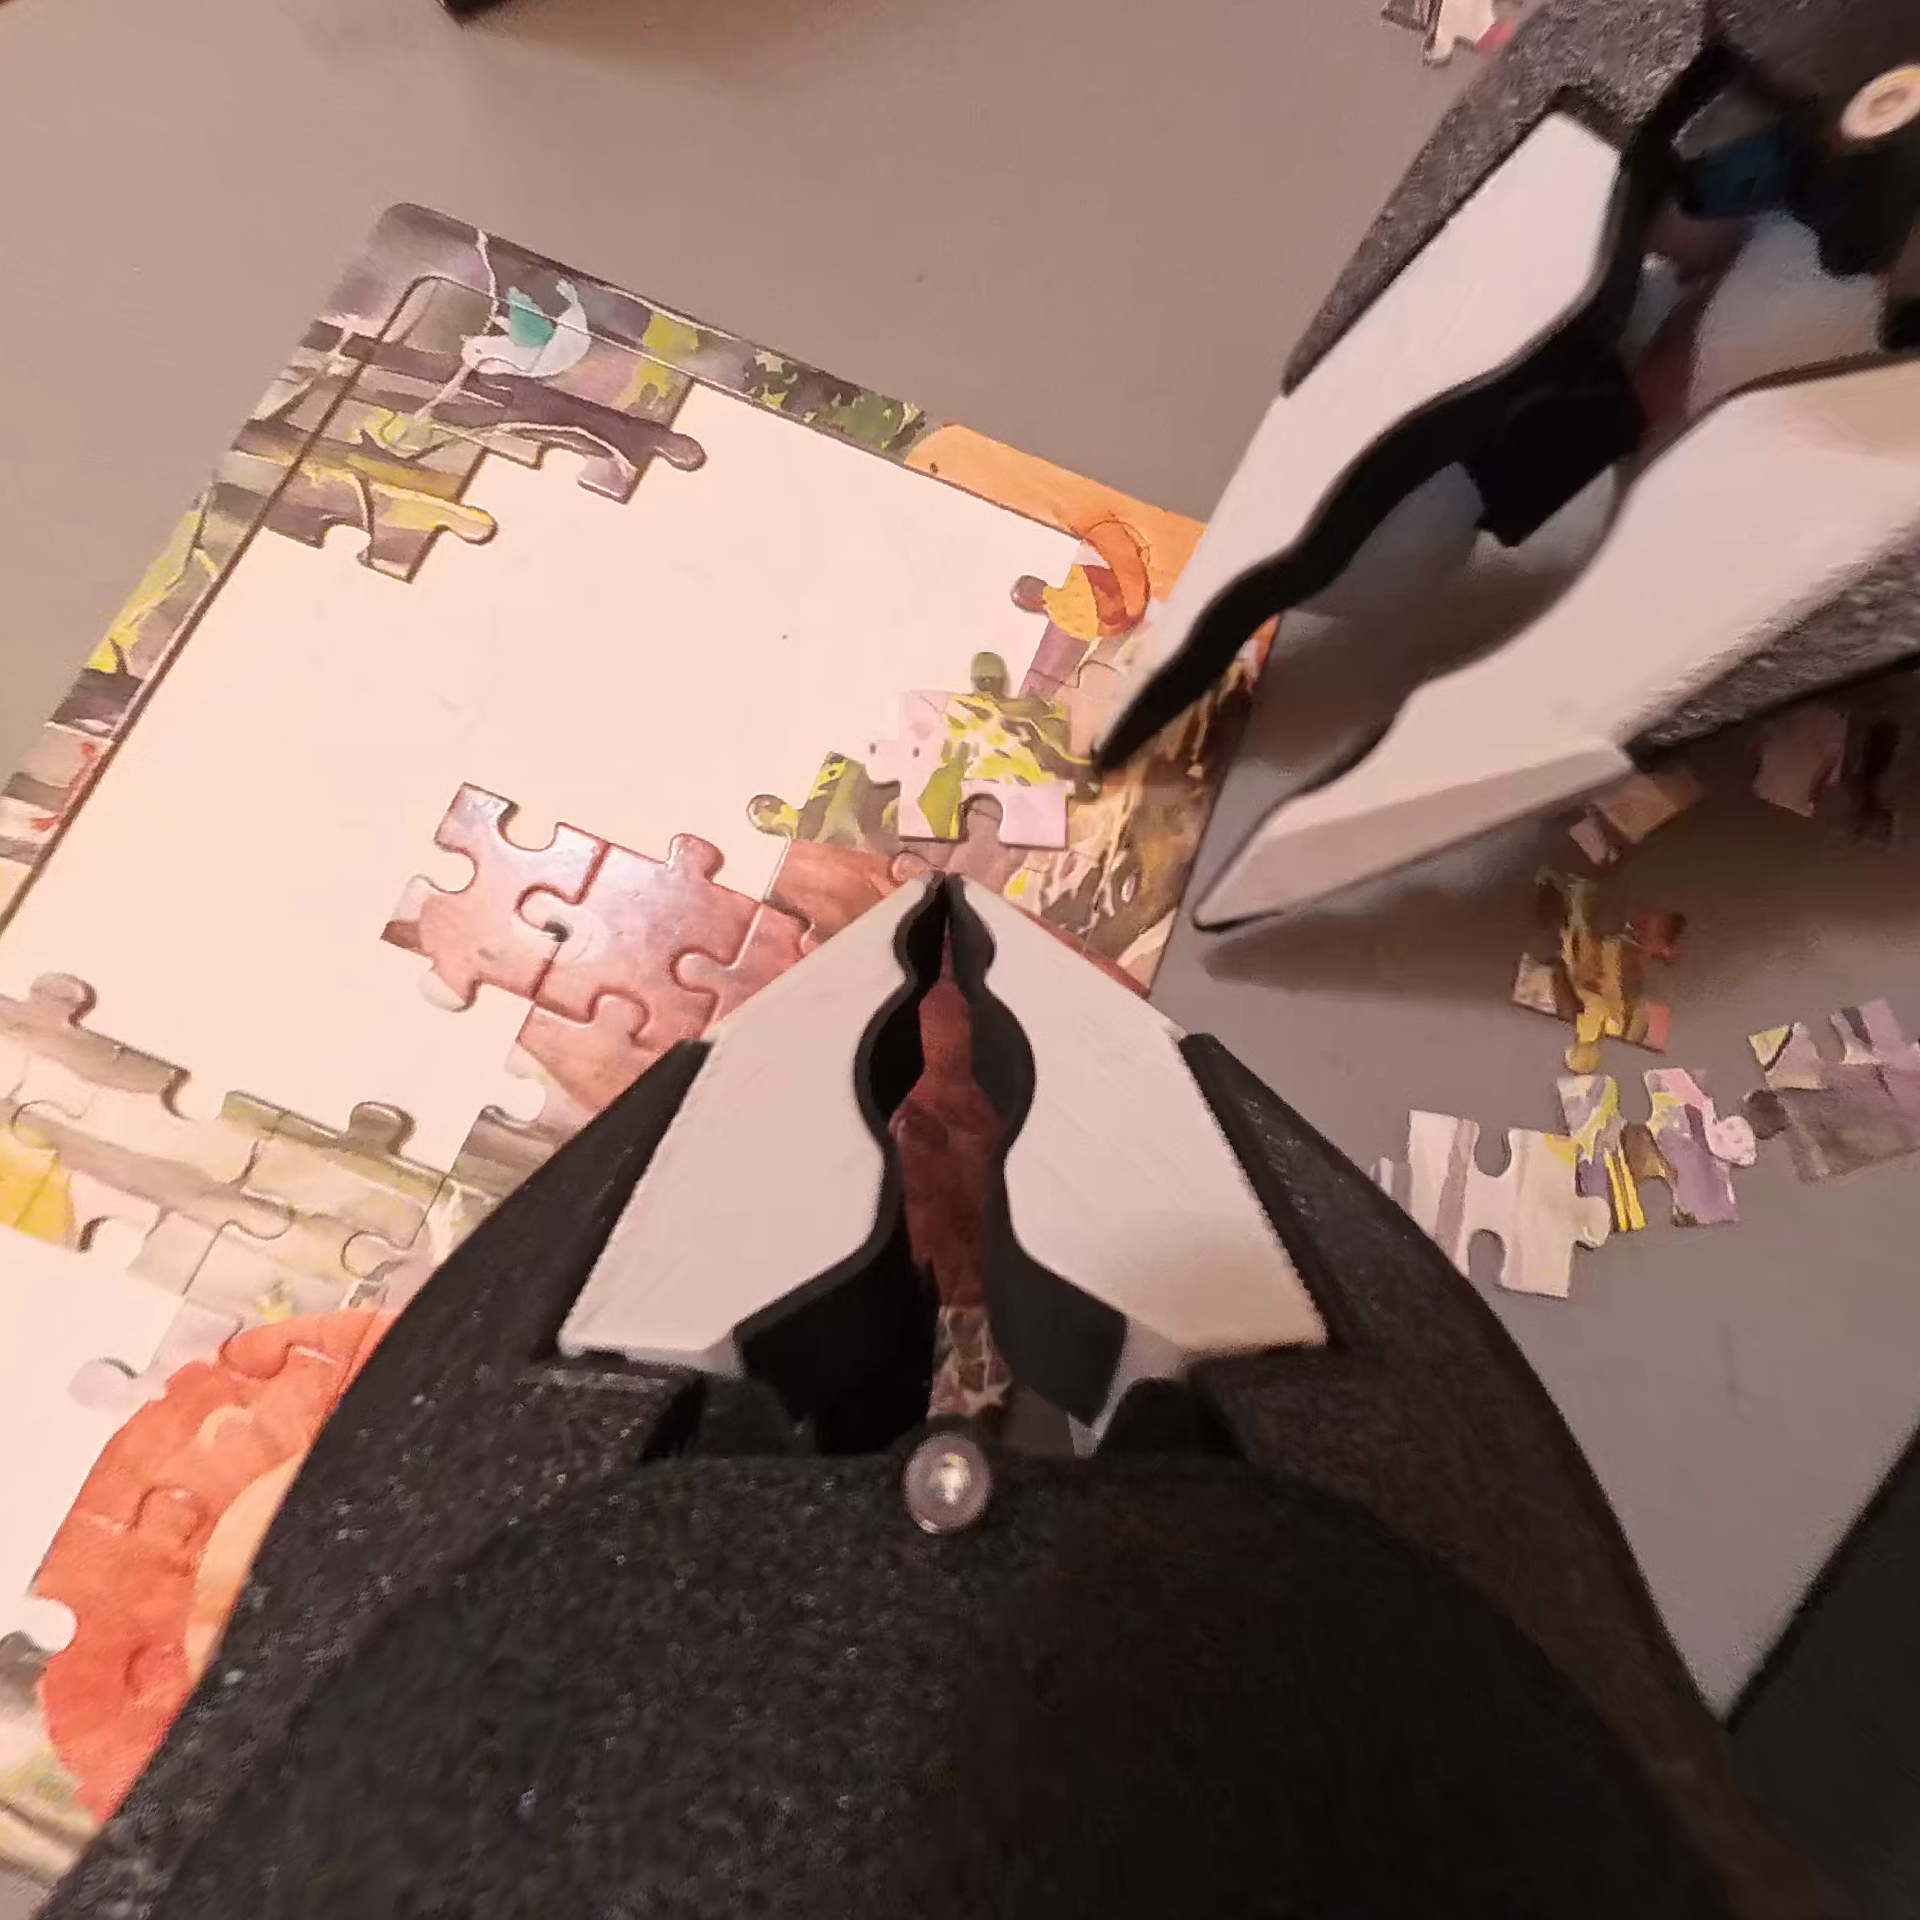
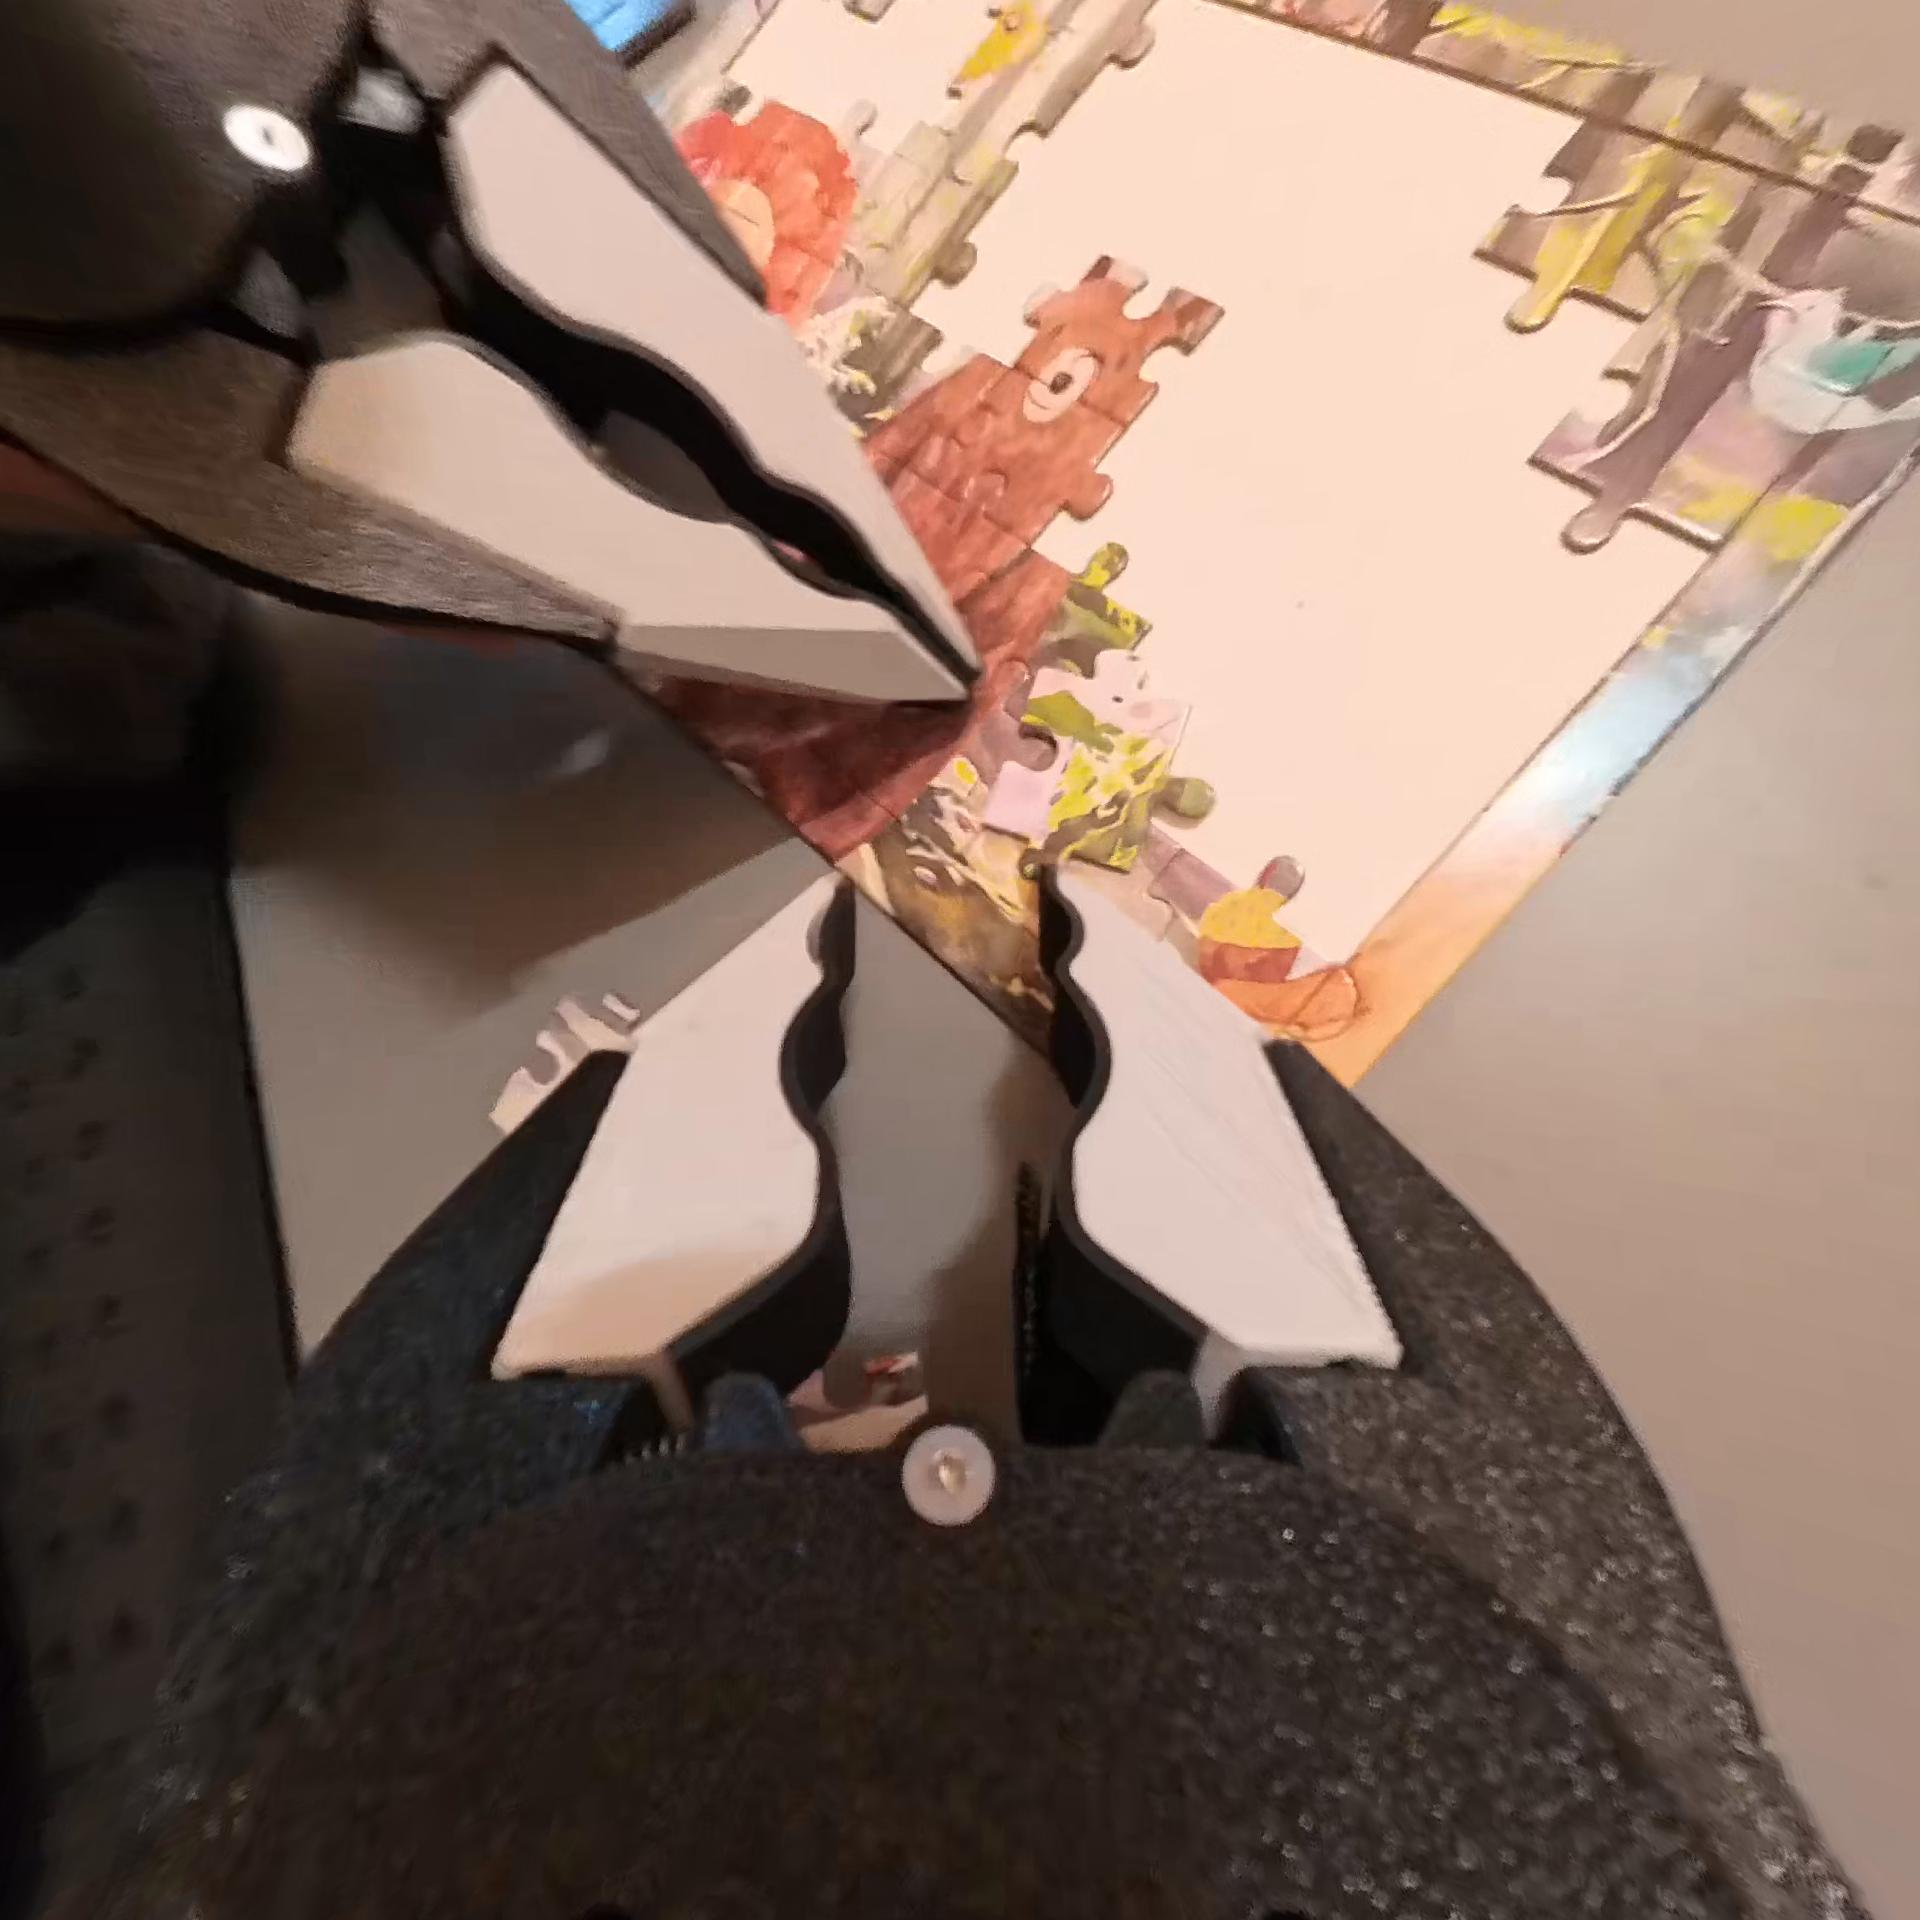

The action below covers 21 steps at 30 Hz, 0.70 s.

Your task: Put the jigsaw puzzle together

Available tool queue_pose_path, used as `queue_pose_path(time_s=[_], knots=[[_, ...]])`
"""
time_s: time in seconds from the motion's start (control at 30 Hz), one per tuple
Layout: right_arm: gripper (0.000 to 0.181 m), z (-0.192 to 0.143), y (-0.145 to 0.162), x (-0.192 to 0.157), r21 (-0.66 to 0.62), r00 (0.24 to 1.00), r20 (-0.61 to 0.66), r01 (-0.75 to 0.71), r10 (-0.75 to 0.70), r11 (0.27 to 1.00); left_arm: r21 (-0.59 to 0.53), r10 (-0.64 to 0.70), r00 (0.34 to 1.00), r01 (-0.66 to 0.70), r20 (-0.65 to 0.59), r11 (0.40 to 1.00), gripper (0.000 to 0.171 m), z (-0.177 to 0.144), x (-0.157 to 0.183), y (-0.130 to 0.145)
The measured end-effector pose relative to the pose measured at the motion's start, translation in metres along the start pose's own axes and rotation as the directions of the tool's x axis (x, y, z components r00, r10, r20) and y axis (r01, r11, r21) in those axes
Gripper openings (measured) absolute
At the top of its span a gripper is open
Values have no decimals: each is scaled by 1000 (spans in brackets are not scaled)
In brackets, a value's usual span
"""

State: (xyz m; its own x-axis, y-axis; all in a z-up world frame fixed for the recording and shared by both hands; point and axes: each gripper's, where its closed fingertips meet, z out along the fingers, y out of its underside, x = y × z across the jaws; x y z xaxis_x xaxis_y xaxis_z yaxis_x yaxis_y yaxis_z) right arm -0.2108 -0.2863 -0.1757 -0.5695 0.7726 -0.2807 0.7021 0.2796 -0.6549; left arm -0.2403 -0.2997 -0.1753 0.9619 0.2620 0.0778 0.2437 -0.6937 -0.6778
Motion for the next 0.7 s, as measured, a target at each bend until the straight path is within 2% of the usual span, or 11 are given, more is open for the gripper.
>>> queue_pose_path(time_s=[0.23, 0.37, 0.47, 0.57, 0.7], knots=[[36, 9, -1, -18, 1, 997, 74, 22, -22, 1000, 1, -23, 1000, 23, -20, 1000, 1, 7, -5, 0], [34, 3, -7, -8, 40, 999, 37, 12, -14, 999, 11, -3, 1000, 3, 2, 1000, 4, 3, -8, 0], [34, 1, -8, 1, 51, 1000, -10, 11, -11, 999, 29, 19, 999, -18, -40, 999, 3, 0, 1, 0], [35, 5, -6, -3, 34, 999, -5, 32, -32, 999, 20, 31, 997, -30, -67, 999, 3, 2, 8, 2], [33, 13, -5, -20, 12, 996, 34, 79, -79, 997, 18, 28, 999, -28, -35, 999, 3, 2, 2, 3]])
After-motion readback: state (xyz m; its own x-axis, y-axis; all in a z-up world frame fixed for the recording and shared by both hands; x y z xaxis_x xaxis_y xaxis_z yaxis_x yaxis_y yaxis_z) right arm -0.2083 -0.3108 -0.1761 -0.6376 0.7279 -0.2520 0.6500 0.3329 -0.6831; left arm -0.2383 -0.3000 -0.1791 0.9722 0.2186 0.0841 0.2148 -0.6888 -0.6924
